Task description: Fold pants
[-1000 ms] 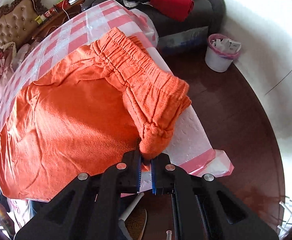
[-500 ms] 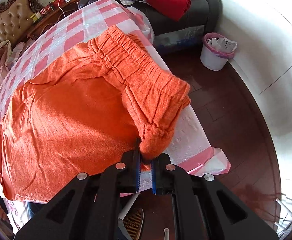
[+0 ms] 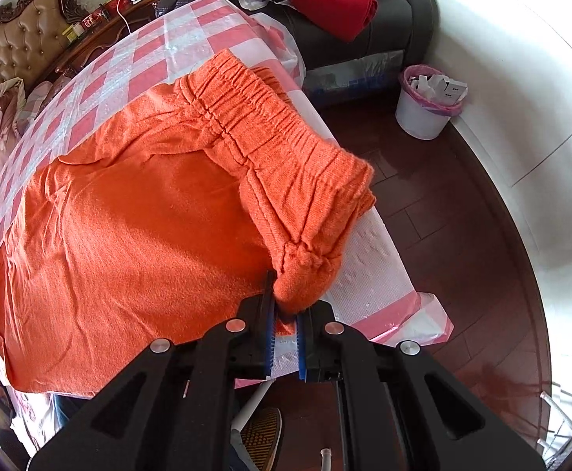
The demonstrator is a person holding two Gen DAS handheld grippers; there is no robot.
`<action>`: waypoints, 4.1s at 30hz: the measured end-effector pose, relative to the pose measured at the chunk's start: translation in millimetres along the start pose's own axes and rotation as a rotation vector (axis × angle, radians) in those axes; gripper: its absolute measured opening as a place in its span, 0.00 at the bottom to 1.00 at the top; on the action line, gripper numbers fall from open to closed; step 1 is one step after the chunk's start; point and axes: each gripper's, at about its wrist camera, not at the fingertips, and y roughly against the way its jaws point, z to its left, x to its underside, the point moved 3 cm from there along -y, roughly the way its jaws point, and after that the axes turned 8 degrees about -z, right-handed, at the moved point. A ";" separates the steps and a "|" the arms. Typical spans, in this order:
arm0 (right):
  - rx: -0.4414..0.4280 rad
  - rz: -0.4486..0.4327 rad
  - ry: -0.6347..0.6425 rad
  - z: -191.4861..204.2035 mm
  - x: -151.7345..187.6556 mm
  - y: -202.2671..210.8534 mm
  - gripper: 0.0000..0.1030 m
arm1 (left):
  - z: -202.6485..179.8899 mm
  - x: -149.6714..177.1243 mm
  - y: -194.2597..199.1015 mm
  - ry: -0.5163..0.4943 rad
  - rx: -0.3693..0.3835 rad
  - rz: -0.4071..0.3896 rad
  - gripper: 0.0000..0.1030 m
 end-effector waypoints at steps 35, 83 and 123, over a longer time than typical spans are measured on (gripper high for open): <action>0.034 0.033 0.023 7.4 -3.6 -1.0 0.06 | 65.8 -33.1 20.8 -0.163 -0.114 -0.033 0.31; 0.089 -0.003 0.124 24.3 -6.9 0.1 0.06 | 62.0 53.9 116.6 -0.137 -0.229 -0.092 0.03; 0.080 0.000 0.121 21.6 2.8 1.6 0.25 | 92.1 -9.7 53.7 -0.017 -0.086 -0.028 0.66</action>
